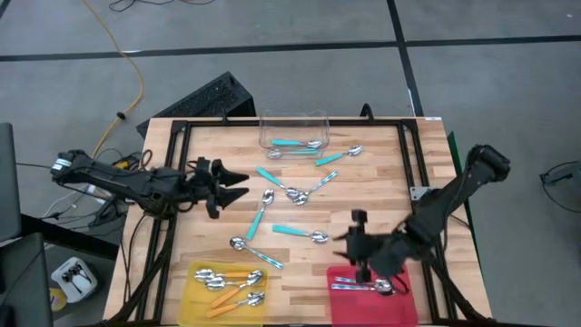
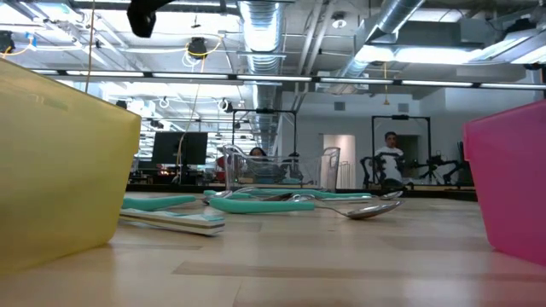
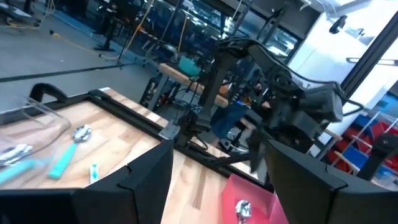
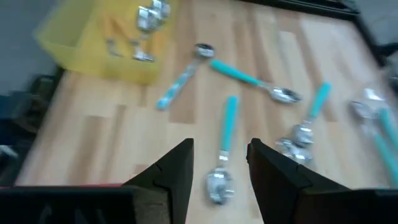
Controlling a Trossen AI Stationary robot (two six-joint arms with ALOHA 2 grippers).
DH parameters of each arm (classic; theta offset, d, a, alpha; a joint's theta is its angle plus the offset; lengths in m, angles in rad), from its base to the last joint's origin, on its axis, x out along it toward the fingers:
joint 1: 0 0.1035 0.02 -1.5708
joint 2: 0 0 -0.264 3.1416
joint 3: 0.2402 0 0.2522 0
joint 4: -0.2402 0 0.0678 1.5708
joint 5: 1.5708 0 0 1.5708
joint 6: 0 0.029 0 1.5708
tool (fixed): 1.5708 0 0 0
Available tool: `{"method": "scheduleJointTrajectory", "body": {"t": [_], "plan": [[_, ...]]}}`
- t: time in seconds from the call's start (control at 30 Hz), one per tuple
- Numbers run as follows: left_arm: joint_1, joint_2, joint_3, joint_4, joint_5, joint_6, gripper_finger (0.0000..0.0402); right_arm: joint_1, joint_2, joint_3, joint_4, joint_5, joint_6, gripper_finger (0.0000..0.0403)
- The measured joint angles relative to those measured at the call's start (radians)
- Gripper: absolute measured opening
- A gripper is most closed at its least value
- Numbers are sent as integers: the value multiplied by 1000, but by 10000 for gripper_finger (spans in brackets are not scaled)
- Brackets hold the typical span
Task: Sort silverware by color (type)
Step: Put the blue spoon into the transparent bin
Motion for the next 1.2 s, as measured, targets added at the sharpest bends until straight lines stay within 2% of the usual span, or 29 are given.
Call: {"method": "scheduleJointTrajectory", "body": {"t": [0.17, 0.3, 0.47, 0.6, 0.7, 0.83, 1.0, 1.2], "plan": [[6, -70, 0, -158, -22, -27, 238, -132, -19, 1, -14, -53, -94, 171], [5, -72, 0, -244, -57, -42, 238, -229, 23, 1, 6, -115, -125, 171], [4, -37, 0, -230, -60, -20, 238, -300, 132, 0, 108, -214, -257, 170], [4, -20, 0, -214, -61, -8, 238, -325, 144, -1, 218, -363, -335, 170], [4, -19, 0, -214, -61, -7, 238, -330, 100, -1, 236, -387, -367, 170], [4, -19, 0, -213, -64, -7, 238, -331, -27, 1, 176, -358, -380, 170], [4, -19, -1, -216, -112, -14, 238, -318, -196, 1, 69, -323, -343, 170], [4, -19, -1, -215, -120, -16, 238, -277, -364, -28, -67, -302, -310, 170]]}}
